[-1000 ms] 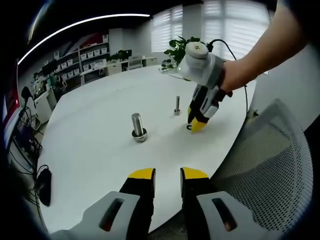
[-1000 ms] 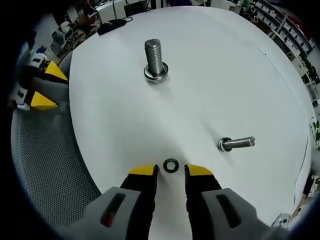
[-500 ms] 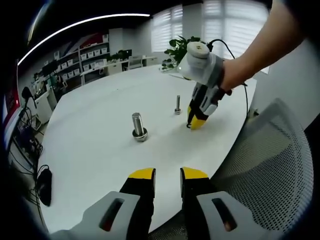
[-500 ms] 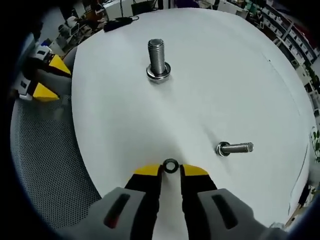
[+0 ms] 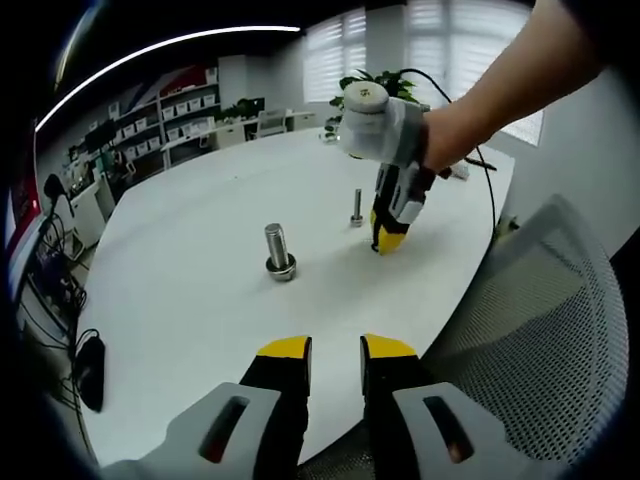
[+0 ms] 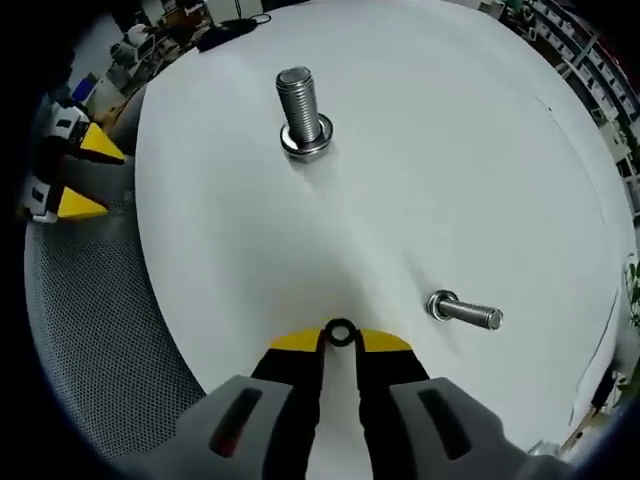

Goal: Place the washer onto the threaded stud by aligning its center hole with the stud, sliding it down to the base, and recovering from edge contact or off-axis alignment until the washer reaches the visible bottom stop.

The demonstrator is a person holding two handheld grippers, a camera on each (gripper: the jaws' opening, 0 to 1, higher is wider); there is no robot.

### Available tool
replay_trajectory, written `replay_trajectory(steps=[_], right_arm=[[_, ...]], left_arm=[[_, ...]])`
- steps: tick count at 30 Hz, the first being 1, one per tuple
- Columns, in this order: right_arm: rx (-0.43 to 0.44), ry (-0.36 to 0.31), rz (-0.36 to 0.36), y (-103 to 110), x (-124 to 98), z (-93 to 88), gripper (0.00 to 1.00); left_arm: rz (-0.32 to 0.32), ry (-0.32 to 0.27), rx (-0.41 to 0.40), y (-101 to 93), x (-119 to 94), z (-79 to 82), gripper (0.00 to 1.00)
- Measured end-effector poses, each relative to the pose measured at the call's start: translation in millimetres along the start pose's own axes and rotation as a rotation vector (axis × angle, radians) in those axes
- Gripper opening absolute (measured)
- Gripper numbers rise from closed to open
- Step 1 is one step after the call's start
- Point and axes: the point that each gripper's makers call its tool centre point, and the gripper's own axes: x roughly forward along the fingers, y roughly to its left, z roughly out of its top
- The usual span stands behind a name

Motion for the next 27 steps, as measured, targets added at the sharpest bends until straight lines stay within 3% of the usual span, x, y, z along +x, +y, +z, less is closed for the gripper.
replay_trajectory(steps=[5,16,20,27], right_arm=[[0.003,-0.013,-0.013,0,-1,-0.7,0.14],[0.083,-0.117,-0.025,-1,-3,-0.6,0.13],[0.118,-0.111,-0.021,-4,-4,-3.0,0.13],[0.152,-0.149,-0.036,-15,-21,-0.7,0.13]], left_arm=[[0.002,0.003,0.001,0.8,0,-0.4,0.17],[0.000,0.011,0.002,0.4,0,-1.3,0.17],[-0.003,0.013,0.003,-0.4,1,-1.4,0.17],[-0.003,0.007,0.005,-0.8,1,-0.6,0.17]])
